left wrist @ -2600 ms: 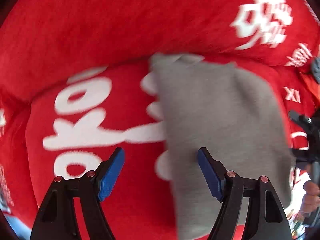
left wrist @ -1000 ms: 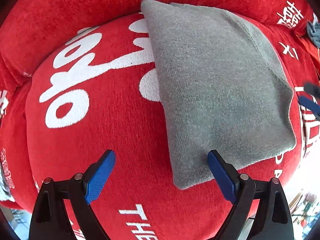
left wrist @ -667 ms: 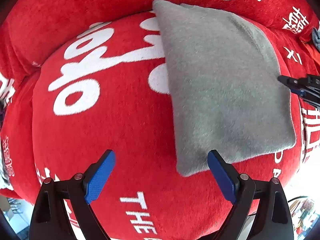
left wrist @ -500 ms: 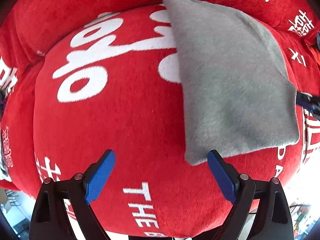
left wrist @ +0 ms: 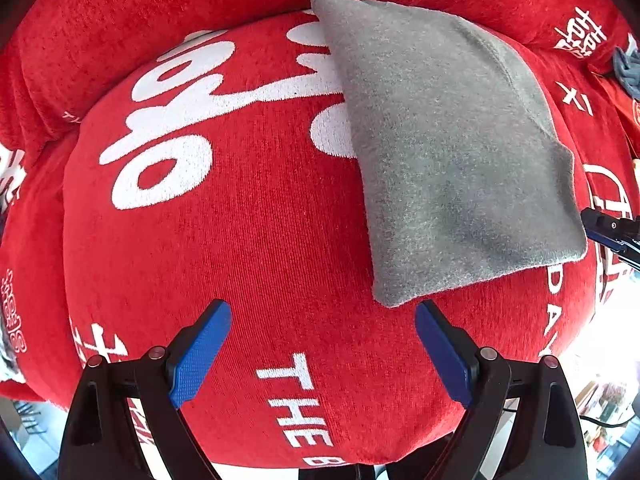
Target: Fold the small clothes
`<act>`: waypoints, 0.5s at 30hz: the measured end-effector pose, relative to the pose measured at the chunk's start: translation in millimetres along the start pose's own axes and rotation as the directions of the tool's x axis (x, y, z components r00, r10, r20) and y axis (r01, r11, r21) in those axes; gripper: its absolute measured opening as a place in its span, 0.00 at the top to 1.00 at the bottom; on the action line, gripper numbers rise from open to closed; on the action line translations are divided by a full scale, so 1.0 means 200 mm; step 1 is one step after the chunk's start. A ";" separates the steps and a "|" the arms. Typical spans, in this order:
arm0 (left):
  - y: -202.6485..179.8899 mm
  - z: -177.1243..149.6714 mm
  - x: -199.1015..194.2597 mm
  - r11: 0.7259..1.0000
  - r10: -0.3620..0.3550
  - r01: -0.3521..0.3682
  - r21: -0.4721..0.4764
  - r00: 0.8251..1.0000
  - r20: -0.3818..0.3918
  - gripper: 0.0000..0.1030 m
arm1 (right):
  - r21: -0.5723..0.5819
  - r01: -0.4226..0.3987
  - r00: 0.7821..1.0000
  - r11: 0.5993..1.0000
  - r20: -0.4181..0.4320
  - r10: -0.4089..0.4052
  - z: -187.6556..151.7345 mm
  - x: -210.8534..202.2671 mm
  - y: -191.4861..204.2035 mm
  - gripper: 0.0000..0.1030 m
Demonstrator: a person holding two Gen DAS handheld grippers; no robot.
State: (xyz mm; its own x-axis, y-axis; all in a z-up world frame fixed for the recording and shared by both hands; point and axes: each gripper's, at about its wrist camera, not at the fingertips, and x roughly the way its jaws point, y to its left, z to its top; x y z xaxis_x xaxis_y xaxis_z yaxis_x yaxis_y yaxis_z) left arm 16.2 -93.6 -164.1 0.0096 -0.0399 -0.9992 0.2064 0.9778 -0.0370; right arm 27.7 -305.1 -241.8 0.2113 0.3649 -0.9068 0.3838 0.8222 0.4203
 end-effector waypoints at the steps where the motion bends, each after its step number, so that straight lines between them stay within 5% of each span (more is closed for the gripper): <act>1: 0.01 -0.01 -0.01 1.000 -0.006 0.006 -0.003 1.000 0.005 0.09 | 0.000 0.004 1.000 1.000 0.002 -0.004 -0.01 0.00 0.01 0.65; 15: 0.24 -0.10 -0.14 0.999 -0.050 0.050 0.012 0.998 0.042 0.09 | 0.076 0.040 0.999 0.996 0.031 -0.043 -0.19 -0.02 0.13 0.57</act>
State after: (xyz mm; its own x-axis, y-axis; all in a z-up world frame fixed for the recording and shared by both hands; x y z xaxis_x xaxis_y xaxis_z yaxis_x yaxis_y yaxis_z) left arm 7.1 -42.2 -139.1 0.0400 -0.0976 -0.9944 0.2188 0.9719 -0.0865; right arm 2.0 -268.1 -229.0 0.2227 0.3157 -0.9224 0.4593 0.8006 0.3849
